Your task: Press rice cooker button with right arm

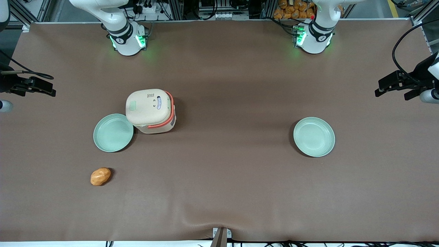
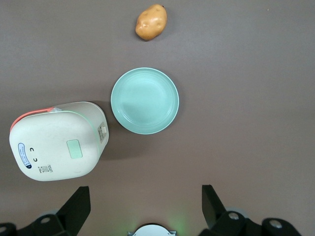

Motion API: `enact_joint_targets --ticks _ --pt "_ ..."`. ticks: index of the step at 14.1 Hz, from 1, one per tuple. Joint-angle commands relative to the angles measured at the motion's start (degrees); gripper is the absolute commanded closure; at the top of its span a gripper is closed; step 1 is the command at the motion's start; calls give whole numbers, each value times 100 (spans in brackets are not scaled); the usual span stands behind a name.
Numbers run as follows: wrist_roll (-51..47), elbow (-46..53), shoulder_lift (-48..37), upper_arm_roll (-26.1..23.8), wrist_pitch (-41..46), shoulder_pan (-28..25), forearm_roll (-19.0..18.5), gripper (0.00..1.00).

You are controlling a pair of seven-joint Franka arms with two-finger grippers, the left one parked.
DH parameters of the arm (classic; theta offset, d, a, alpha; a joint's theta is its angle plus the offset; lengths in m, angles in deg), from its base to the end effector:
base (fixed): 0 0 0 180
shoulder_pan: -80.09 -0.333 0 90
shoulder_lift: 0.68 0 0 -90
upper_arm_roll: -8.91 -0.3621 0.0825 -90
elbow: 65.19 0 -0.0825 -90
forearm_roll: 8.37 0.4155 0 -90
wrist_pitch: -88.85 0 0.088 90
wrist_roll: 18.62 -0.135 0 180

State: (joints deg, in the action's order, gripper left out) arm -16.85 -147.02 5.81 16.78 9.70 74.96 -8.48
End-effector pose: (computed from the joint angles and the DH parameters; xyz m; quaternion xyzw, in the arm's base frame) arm 0.6004 -0.0239 0.6314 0.9968 -0.0087 -0.0797 0.0056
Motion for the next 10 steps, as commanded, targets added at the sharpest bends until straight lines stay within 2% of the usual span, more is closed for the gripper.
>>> enact_joint_targets --ticks 1,10 --pt "8 -8 -77 47 13 -58 -68 0" --pt "157 -17 -60 47 22 -58 -59 0"
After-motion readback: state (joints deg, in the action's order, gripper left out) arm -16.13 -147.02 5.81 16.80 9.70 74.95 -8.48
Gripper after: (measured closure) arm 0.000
